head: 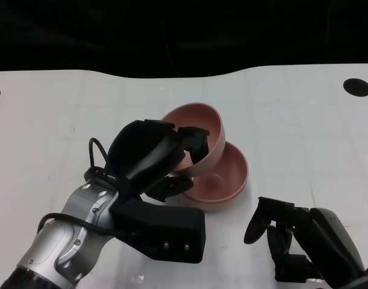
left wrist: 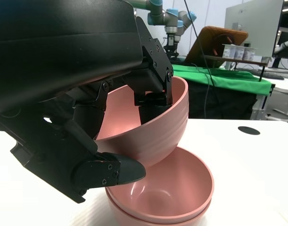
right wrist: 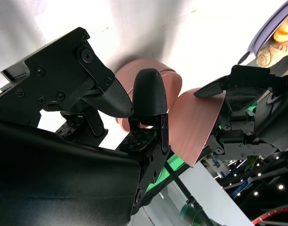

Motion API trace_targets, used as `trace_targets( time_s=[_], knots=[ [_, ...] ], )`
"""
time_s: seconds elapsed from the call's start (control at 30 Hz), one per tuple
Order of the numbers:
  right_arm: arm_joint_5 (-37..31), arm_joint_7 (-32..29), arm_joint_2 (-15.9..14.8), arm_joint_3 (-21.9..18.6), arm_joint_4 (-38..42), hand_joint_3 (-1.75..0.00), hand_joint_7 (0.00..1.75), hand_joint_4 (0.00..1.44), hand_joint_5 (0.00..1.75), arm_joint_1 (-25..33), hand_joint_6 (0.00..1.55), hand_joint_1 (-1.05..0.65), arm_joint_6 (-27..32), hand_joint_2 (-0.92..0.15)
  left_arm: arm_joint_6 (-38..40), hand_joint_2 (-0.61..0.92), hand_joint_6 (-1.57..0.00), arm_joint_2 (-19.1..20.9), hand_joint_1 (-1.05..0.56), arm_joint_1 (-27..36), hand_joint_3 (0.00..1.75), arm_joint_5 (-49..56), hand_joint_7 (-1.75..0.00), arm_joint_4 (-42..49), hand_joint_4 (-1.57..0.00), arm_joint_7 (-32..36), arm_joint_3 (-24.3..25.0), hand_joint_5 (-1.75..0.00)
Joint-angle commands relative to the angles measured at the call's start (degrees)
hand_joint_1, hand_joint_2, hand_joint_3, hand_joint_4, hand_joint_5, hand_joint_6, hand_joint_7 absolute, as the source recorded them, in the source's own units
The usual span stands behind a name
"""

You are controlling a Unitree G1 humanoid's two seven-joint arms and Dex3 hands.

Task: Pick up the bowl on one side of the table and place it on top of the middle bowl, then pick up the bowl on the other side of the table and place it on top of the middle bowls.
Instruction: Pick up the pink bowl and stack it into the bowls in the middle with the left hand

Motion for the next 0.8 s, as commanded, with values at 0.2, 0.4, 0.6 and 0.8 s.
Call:
trace_targets(
  time_s=[0.2, 0.4, 0.6, 0.8],
  knots=[
    [0.1, 0.1, -0.2, -0.6, -1.1, -1.52, 1.44, 0.91, 1.75, 0.4, 0.8, -0.13, 1.3, -0.2, -1.9, 0.57, -0.85, -0.2, -0.25, -1.5, 0.9, -1.4, -1.06, 2.0, -0.8, -1.2, -0.9, -1.75],
    [0.2, 0.1, -0.3, -0.4, -1.2, -1.52, 1.43, 0.91, 1.75, 0.4, 0.81, -0.12, 1.5, -0.21, -2.5, 0.58, -0.87, -0.6, -0.24, -1.9, 0.89, -1.4, -1.01, 3.2, -0.8, -0.8, -1.1, -1.75],
    [0.1, -0.1, -0.3, -0.4, -1.1, -1.52, 1.43, 0.92, 1.75, 0.3, 0.81, -0.12, 1.0, -0.21, -1.8, 0.59, -0.86, -0.9, -0.24, -2.4, 0.9, -0.9, -1.02, 4.2, -0.79, -1.6, -1.9, -1.75],
    [0.1, -0.2, -0.3, -0.4, -1.0, -1.52, 1.43, 0.92, 1.75, 0.2, 0.81, -0.13, 0.9, -0.21, -1.6, 0.62, -0.86, -0.9, -0.24, -2.9, 0.87, -0.8, -0.97, 4.9, -0.78, -1.9, -2.4, -1.74]
  ],
)
